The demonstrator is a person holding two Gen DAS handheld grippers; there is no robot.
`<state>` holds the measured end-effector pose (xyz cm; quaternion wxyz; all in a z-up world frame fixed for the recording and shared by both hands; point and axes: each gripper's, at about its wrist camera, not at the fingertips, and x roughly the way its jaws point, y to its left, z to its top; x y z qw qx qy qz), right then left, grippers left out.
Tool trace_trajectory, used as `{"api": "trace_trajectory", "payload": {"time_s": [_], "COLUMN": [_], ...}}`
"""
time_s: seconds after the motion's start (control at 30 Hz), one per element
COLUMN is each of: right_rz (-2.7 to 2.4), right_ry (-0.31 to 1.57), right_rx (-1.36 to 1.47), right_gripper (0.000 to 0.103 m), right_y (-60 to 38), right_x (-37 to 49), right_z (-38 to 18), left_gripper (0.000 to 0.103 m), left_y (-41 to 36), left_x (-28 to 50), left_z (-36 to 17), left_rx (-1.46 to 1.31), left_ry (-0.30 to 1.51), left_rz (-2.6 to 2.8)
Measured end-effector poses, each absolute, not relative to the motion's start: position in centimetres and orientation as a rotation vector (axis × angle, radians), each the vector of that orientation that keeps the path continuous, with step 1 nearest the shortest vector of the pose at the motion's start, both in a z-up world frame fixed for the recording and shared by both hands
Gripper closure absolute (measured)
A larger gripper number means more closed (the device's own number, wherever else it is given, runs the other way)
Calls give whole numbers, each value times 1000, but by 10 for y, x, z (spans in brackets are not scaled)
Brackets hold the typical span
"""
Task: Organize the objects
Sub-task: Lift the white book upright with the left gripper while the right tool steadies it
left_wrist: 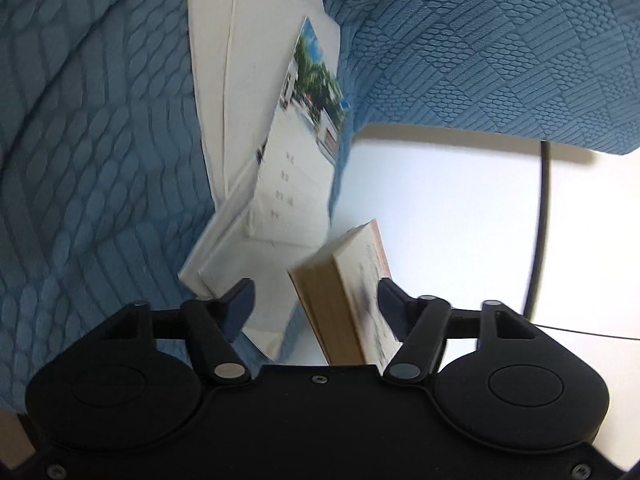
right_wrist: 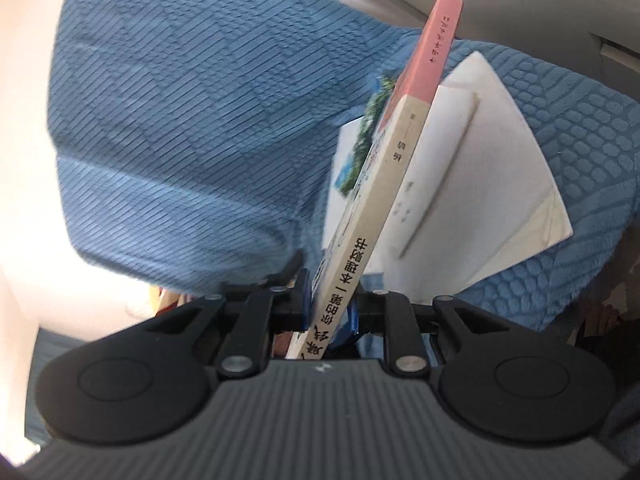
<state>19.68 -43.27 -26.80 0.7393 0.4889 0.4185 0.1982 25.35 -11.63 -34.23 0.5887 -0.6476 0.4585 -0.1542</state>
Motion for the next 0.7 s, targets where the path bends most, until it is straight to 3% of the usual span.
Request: {"api": "trace_trajectory", "payload": {"time_s": [0.2, 0.37, 0.43, 0.57, 0.7], "right_rz": [515, 548, 536, 535, 495], "right_ry": [967, 1024, 1030, 1056, 1069], "right_rx": [1036, 939, 871, 856, 815], "right_gripper": [81, 81, 81, 80, 77], "right_y": [-430, -420, -416, -412, -405], "right_x": [184, 173, 168, 165, 168], "right_z": [-244, -233, -228, -226, -218], "left_gripper": [43, 69, 71, 84, 86], "left_y": [-115, -114, -112, -102, -93], "left_x": [238, 232, 228, 218, 207], "left_z": [-352, -341, -334, -329, -313], "left_rx": [-1618, -1557, -1504, -1518, -1435], "left_ry": [1070, 1104, 1108, 1103, 1127], "left_rz": [-444, -518, -519, -549, -488]}}
